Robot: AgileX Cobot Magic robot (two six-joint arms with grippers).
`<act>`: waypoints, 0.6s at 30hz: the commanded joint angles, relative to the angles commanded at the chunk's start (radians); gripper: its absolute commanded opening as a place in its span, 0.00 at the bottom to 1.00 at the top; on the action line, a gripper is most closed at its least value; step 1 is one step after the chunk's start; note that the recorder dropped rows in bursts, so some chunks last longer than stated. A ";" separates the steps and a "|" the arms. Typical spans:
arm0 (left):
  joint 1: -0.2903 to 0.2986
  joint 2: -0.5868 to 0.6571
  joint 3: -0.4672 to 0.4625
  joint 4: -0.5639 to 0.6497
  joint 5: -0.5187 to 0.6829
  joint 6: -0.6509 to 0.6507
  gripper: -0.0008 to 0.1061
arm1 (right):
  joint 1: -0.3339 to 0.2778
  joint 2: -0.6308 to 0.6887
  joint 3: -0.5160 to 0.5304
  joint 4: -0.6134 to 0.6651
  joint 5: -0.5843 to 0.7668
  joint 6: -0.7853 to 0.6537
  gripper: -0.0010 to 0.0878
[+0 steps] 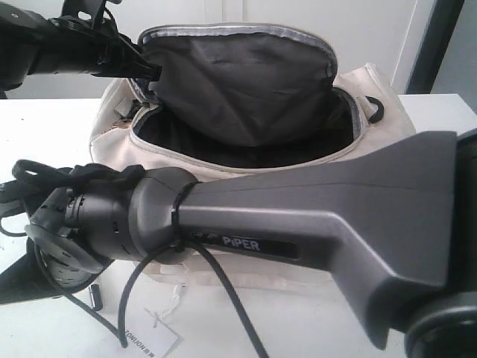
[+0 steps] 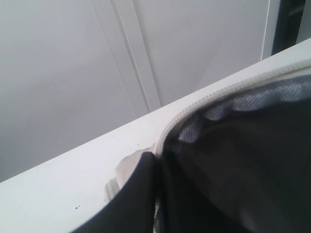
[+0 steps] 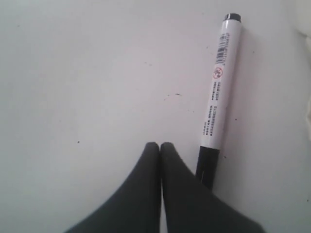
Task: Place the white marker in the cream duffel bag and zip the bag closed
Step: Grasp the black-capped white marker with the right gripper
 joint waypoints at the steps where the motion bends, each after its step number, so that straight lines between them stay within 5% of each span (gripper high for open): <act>1: 0.000 0.000 0.000 0.000 0.000 0.000 0.01 | 0.002 0.005 0.000 0.000 0.000 0.011 0.01; 11: 0.000 0.000 0.000 0.000 0.000 0.000 0.01 | 0.002 0.022 0.000 -0.040 0.028 0.058 0.02; 18: 0.000 0.000 0.000 0.000 0.000 0.000 0.01 | 0.000 0.032 0.002 -0.106 0.054 0.128 0.24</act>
